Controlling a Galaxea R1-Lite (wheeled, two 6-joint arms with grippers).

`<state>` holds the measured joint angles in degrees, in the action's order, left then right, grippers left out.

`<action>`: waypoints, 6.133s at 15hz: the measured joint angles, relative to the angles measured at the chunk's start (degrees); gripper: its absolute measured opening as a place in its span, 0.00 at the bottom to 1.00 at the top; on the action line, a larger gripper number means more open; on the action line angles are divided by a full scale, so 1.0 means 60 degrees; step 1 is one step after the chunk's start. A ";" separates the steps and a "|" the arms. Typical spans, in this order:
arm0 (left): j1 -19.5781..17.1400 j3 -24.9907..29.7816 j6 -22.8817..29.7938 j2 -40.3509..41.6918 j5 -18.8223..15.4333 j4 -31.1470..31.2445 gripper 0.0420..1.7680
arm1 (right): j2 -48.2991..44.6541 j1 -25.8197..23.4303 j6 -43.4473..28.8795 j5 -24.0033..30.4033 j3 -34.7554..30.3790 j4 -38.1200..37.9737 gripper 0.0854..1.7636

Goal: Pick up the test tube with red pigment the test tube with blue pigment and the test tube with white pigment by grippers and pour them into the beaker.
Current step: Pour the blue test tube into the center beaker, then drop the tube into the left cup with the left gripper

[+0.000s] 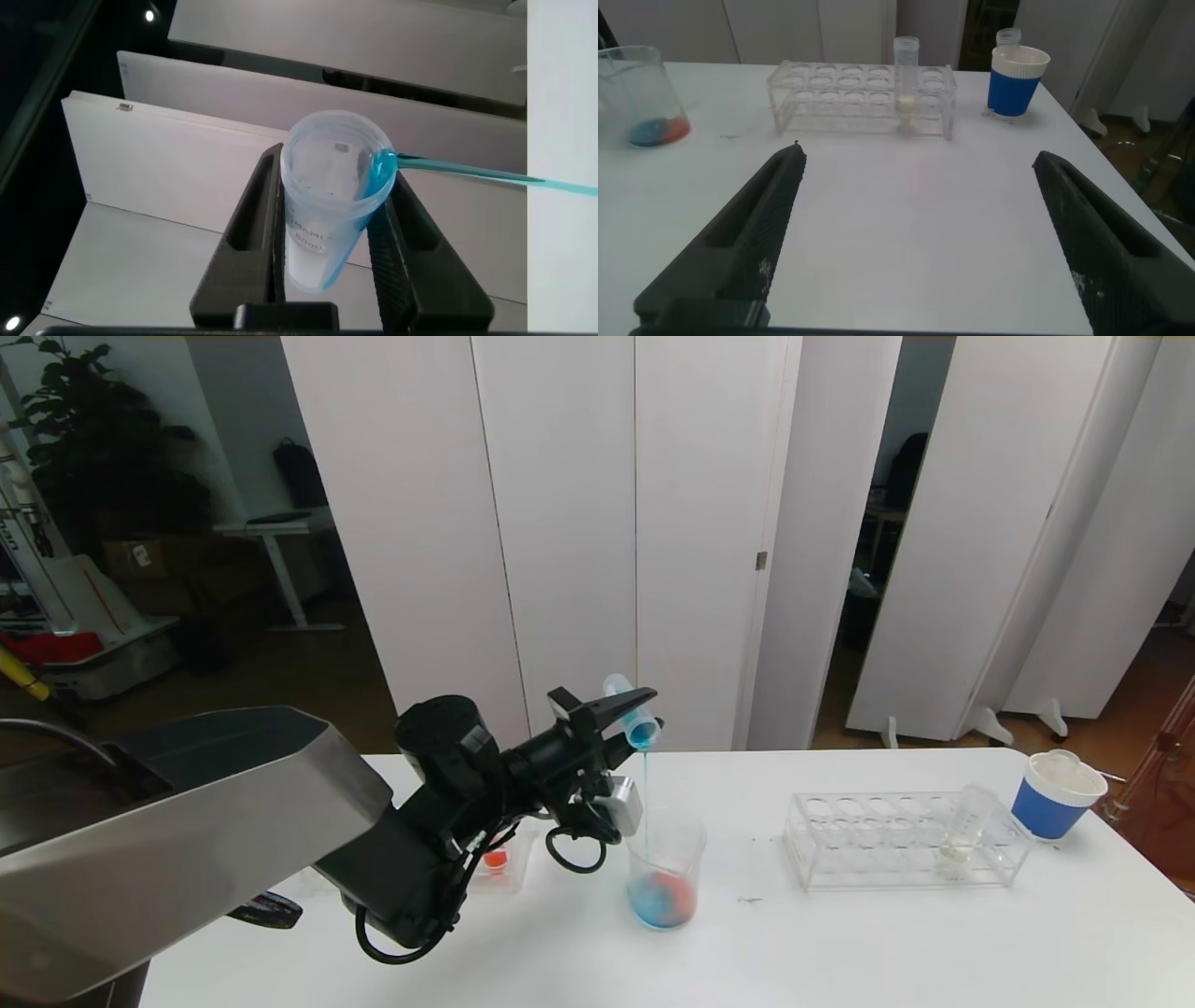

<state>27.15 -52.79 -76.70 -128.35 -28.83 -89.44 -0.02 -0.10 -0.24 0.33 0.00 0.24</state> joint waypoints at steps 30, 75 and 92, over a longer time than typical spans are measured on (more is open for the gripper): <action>0.0037 -0.0284 -0.0120 0.0035 -0.0087 0.0000 0.32 | 0.0000 0.0000 -0.0004 -0.0004 0.0000 -0.0004 0.99; 0.0156 0.0528 0.4346 0.2038 0.5815 0.2081 0.32 | 0.0000 0.0000 -0.0004 0.0000 0.0000 0.0000 0.99; -0.0354 -0.0569 1.2146 0.5457 0.8507 1.0025 0.32 | 0.0000 -0.0002 -0.0004 -0.0004 0.0000 -0.0004 0.99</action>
<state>25.03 -56.20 -3.83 -95.61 22.21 -29.29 -0.02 -0.11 -0.27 0.30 0.00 0.22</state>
